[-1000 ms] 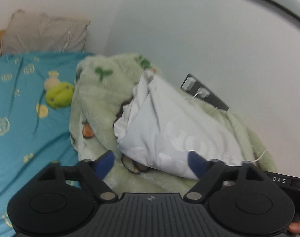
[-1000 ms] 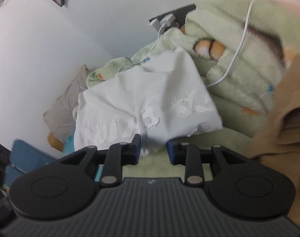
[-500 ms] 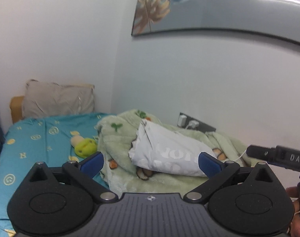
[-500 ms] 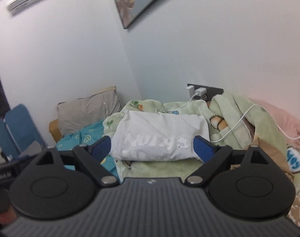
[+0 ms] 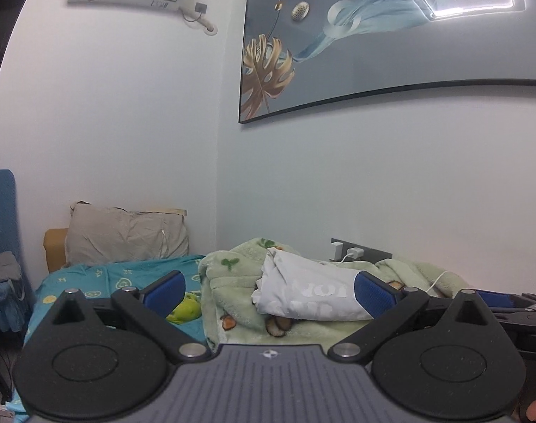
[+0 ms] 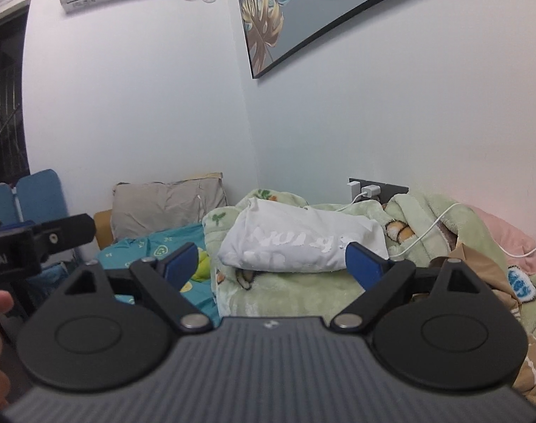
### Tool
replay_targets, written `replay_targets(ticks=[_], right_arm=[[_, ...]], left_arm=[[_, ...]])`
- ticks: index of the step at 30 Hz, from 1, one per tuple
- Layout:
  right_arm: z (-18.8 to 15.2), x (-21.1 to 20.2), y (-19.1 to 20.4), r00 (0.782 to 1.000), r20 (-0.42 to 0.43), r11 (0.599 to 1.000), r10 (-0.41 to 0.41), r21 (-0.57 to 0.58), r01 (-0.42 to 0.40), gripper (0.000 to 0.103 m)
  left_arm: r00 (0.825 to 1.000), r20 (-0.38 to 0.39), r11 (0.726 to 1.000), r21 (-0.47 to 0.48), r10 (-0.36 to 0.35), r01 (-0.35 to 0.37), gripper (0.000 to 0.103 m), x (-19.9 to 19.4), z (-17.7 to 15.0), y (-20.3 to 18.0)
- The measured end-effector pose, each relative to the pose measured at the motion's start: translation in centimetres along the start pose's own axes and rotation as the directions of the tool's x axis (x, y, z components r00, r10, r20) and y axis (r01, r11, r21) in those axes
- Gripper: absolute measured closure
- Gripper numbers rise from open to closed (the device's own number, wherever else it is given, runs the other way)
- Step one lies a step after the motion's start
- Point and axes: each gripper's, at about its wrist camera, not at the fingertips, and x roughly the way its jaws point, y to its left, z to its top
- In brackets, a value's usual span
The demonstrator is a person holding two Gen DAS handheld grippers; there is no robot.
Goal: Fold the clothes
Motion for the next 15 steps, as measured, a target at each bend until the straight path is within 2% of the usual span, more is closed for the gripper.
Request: replay_targets(ticks=[7,15], right_arm=[[-1.5,0.9,0.4,0.999,-0.003,0.999,-0.051,0.003,0.051,0.011],[-2.0,1.3,0.9,0.998,0.002,0.998,-0.067,-0.013,0.067,0.011]], left_arm=[[1.0,-0.021,1.0,-0.003,0.004,-0.004,0.0,0.5,-1.2,0.9],[0.999,-0.034,1.0,-0.009,-0.001,0.0,0.0,0.8,-1.9,0.7]])
